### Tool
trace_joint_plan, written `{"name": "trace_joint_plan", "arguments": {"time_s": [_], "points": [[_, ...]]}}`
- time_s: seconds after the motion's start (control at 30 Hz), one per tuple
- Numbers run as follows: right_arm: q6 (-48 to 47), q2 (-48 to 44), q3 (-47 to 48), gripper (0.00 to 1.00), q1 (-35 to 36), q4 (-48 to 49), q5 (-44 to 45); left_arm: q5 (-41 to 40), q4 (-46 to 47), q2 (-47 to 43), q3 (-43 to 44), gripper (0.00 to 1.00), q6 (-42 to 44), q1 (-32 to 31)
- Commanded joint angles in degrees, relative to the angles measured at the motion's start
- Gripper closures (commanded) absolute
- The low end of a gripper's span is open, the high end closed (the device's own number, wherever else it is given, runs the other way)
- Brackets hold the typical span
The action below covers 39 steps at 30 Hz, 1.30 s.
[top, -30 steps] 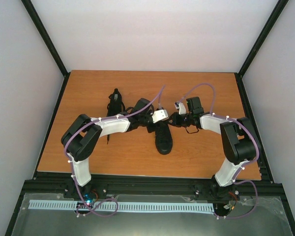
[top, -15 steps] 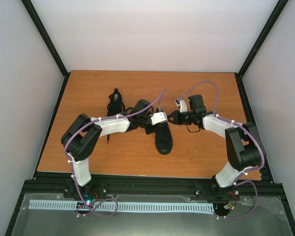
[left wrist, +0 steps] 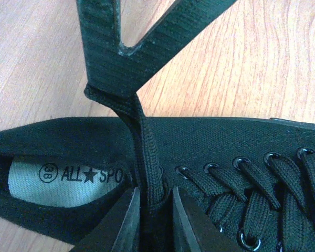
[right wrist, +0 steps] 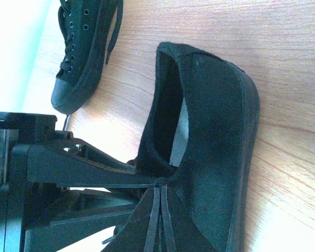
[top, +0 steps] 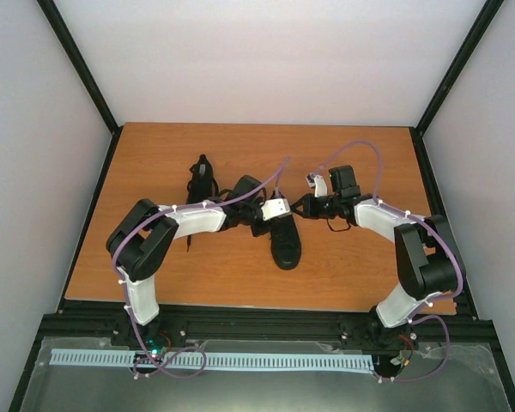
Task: Tie the shoes
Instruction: Tie the shoelace on the shoe.
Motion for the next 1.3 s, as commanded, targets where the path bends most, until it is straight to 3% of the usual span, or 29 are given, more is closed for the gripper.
{"name": "trace_joint_plan", "arguments": {"time_s": [0.0, 0.73, 1.17, 1.27], "points": [[-1.2, -1.1, 1.3, 0.97, 0.3, -0.8, 0.3, -0.1, -1.2, 0.5, -1.4, 0.81, 1.5, 0.4], [-1.6, -4.4, 1.7, 0.97, 0.2, -2.1, 1.3, -0.4, 1.1, 1.5, -3.8, 0.96, 1.5, 0.4], [-1.6, -5.0, 1.7, 0.97, 0.1, -2.1, 1.3, -0.3, 2.2, 1.7, -4.5, 0.97, 2.0, 0.4], [-1.6, -3.5, 1.9, 0.97, 0.2, -2.2, 0.1, 0.3, 3.4, 0.9, -4.2, 0.93, 1.4, 0.4]]}}
